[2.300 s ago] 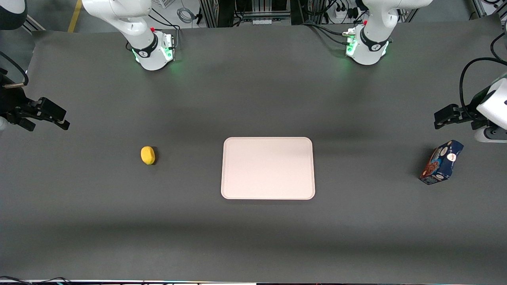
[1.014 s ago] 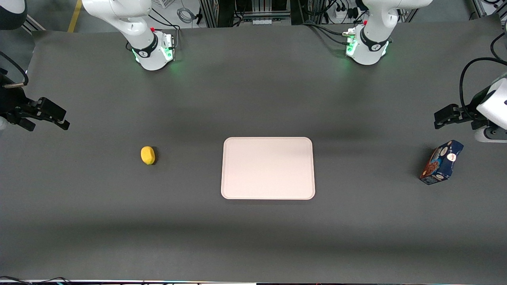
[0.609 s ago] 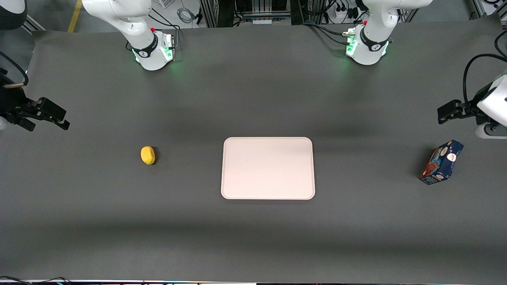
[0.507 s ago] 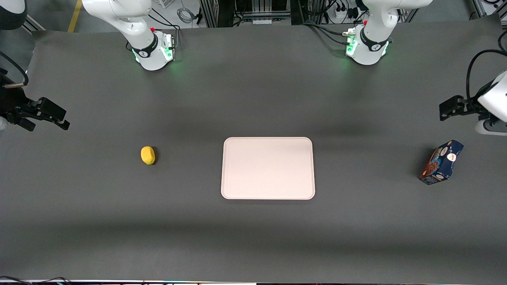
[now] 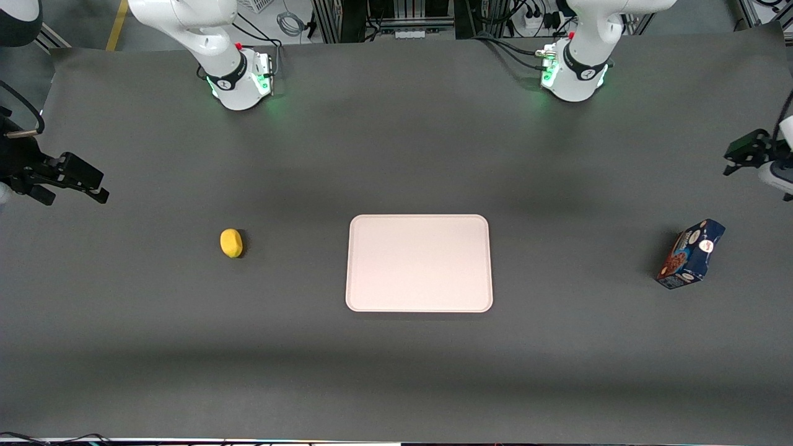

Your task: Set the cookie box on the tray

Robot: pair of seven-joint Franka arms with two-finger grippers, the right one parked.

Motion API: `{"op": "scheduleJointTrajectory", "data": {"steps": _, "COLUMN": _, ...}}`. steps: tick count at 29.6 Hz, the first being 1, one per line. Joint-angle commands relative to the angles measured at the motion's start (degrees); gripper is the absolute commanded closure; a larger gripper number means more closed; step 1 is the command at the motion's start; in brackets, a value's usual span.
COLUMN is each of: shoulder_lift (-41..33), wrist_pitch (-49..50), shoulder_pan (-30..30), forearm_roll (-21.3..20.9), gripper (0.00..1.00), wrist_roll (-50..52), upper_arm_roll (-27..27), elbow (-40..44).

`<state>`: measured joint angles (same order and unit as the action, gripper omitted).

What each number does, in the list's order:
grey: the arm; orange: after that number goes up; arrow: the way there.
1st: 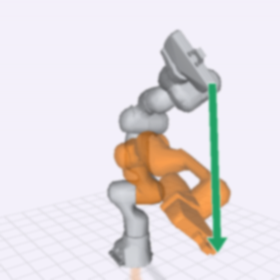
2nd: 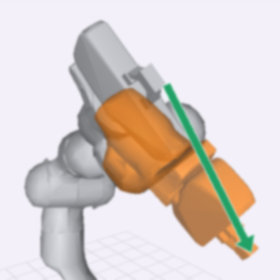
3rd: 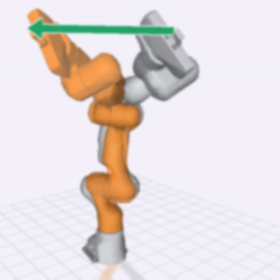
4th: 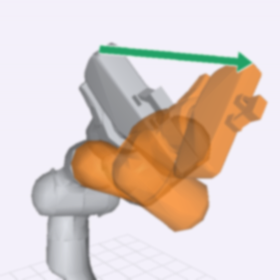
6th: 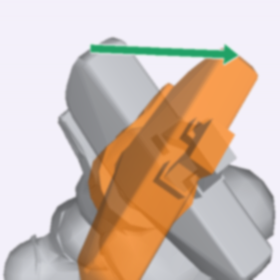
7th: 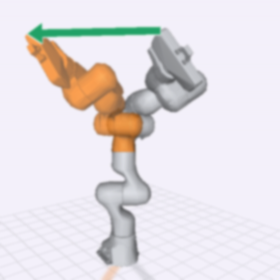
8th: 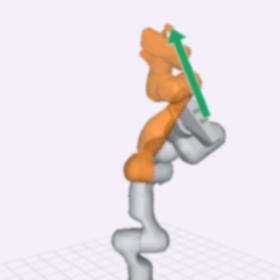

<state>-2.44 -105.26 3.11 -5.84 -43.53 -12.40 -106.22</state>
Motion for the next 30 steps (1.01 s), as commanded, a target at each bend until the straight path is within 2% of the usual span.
{"op": "scheduleJointTrajectory", "data": {"steps": 1, "shoulder_lift": -4.7, "wrist_pitch": -8.5, "shoulder_pan": 0.3, "forearm_roll": -1.4, "gripper": 0.00, "wrist_roll": -2.7, "upper_arm_roll": -1.8, "elbow": -10.0}}
{"op": "scheduleJointTrajectory", "data": {"steps": 5, "shoulder_lift": -4.6, "wrist_pitch": -15.7, "shoulder_pan": 0.2, "forearm_roll": -1.5, "gripper": 0.00, "wrist_roll": -7.4, "upper_arm_roll": -4.1, "elbow": -14.8}}
{"op": "scheduleJointTrajectory", "data": {"steps": 11, "shoulder_lift": -3.3, "wrist_pitch": -23.9, "shoulder_pan": 0.2, "forearm_roll": -1.5, "gripper": 0.00, "wrist_roll": -7.7, "upper_arm_roll": -6.3, "elbow": -21.0}}
{"op": "scheduleJointTrajectory", "data": {"steps": 30, "shoulder_lift": 7.9, "wrist_pitch": -35.6, "shoulder_pan": -0.6, "forearm_roll": -0.1, "gripper": 0.00, "wrist_roll": -13.9, "upper_arm_roll": -7.2, "elbow": -21.2}}
